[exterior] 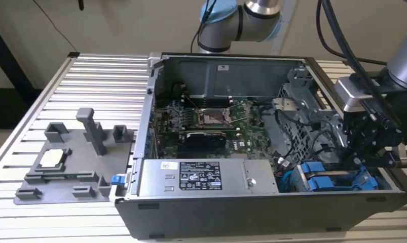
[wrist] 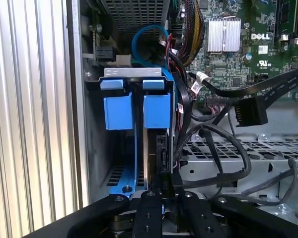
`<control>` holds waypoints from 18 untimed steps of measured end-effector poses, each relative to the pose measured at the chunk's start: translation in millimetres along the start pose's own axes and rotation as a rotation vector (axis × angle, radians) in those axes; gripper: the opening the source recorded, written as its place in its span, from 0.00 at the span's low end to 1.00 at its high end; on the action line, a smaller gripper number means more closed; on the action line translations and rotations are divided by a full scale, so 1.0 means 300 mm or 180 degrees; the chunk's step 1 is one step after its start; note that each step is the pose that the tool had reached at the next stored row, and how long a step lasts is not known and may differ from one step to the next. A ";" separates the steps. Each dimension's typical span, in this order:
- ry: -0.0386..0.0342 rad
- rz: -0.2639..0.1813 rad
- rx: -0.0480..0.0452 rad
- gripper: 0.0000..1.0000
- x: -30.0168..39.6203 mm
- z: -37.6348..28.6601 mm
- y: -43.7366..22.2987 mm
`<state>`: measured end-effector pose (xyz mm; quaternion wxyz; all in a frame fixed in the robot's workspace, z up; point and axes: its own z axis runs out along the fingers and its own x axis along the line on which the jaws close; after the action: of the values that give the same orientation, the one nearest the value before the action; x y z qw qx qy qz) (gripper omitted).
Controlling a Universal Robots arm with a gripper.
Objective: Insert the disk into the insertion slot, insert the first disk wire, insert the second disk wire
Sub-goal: 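Insert the first disk wire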
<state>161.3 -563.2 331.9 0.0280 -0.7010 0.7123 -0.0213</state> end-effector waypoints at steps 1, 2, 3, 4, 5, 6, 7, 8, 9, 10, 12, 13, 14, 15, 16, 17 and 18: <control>0.0000 0.0000 0.0000 0.20 0.000 0.000 0.000; -0.0001 0.0000 0.0001 0.20 0.000 -0.001 0.000; -0.0003 0.0000 0.0001 0.27 0.000 -0.002 0.000; -0.0005 0.0000 0.0000 0.27 0.000 -0.005 0.000; -0.0008 0.0000 0.0000 0.27 0.000 -0.008 -0.001; -0.0013 0.0001 0.0000 0.27 0.000 -0.012 -0.001; -0.0015 0.0000 0.0000 0.27 0.000 -0.017 -0.002; -0.0021 0.0001 0.0000 0.27 0.000 -0.023 -0.002; -0.0027 0.0001 0.0000 0.27 0.000 -0.029 -0.002; -0.0031 0.0001 0.0000 0.27 0.000 -0.034 -0.003; -0.0039 0.0002 0.0000 0.27 0.000 -0.043 -0.003; -0.0042 0.0002 0.0000 0.27 0.000 -0.049 -0.004; -0.0046 0.0003 0.0000 0.27 0.000 -0.056 -0.004; -0.0050 0.0003 0.0000 0.27 0.000 -0.063 -0.004; -0.0054 0.0004 0.0000 0.27 0.000 -0.071 -0.005; -0.0058 0.0004 0.0000 0.27 0.000 -0.079 -0.006; -0.0061 0.0004 0.0000 0.27 -0.001 -0.088 -0.006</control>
<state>161.3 -563.3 358.5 0.0348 -0.7007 0.7124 -0.0146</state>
